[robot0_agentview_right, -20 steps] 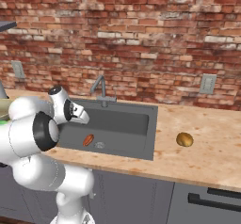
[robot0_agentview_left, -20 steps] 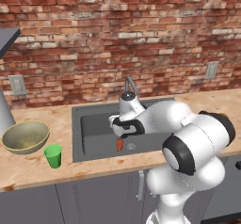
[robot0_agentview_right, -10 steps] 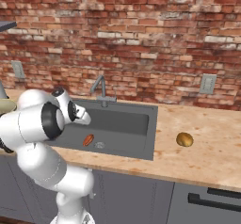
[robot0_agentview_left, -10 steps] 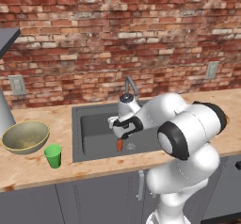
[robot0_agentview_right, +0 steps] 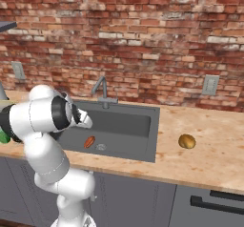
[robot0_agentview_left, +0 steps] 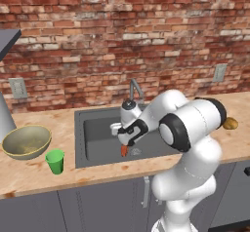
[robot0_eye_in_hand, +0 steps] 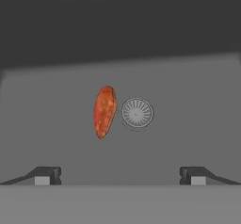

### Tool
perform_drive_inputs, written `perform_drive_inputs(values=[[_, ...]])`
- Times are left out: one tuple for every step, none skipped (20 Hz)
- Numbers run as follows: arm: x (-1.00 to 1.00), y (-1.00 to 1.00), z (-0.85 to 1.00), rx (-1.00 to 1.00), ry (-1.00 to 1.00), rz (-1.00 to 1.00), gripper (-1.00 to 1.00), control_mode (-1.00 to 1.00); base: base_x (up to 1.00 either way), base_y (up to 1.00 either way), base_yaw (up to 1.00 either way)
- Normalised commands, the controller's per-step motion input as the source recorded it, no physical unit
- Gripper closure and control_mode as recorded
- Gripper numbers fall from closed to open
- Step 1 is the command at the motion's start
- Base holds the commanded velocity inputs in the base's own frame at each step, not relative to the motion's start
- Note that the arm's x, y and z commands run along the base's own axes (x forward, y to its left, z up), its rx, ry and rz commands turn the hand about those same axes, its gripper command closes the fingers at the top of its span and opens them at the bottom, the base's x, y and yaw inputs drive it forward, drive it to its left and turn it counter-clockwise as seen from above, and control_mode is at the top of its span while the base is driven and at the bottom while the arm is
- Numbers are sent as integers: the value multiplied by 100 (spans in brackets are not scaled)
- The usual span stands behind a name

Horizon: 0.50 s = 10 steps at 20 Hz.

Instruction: Remove the potato and sweet potato from the sink. Then move the bowl and cup from the counter to the sink for washing.

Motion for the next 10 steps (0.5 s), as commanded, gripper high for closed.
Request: perform_drive_inputs(values=[[14, 6, -24, 0, 0, 0, -100, -100, 0, 0, 0], [13, 5, -24, 0, 0, 0, -100, -100, 0, 0, 0], [12, 5, -24, 0, 0, 0, -100, -100, 0, 0, 0], [12, 5, -25, 0, 0, 0, -100, -100, 0, 0, 0], [14, 5, -24, 0, 0, 0, -100, -100, 0, 0, 0], [15, 4, -24, 0, 0, 0, -100, -100, 0, 0, 0], [16, 4, -24, 0, 0, 0, -100, -100, 0, 0, 0], [18, 3, -22, 0, 0, 0, -100, -100, 0, 0, 0], [19, 4, -23, 0, 0, 0, -100, -100, 0, 0, 0], [20, 3, -24, 0, 0, 0, -100, -100, 0, 0, 0]])
